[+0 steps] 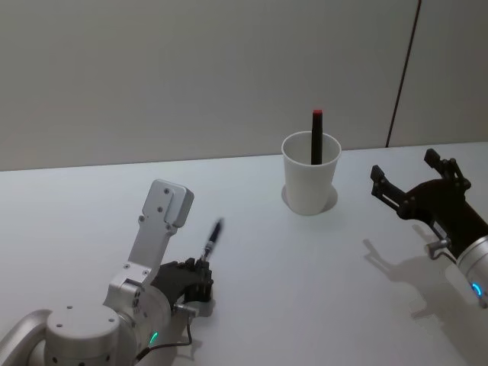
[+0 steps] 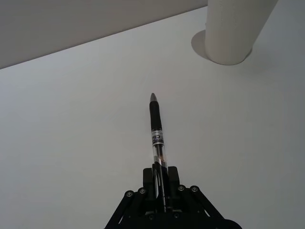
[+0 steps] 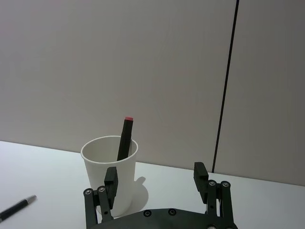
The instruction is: Place the pen into the pen holder.
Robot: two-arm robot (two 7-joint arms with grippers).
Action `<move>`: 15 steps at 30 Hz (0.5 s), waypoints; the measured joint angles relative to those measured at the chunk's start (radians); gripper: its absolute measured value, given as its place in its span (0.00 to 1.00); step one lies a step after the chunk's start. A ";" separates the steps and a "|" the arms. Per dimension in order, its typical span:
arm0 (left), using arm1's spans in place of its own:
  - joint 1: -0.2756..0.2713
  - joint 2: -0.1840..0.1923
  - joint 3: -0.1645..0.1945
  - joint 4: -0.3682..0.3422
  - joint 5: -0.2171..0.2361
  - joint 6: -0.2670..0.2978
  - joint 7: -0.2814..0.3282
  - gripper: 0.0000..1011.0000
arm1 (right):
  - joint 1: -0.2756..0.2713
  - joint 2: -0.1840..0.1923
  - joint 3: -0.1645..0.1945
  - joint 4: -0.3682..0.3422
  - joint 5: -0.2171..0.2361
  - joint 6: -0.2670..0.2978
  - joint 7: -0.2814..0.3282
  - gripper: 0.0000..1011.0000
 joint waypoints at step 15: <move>0.000 -0.001 0.000 0.000 0.001 0.001 0.000 0.17 | 0.000 0.000 0.000 0.000 0.000 0.000 0.000 0.99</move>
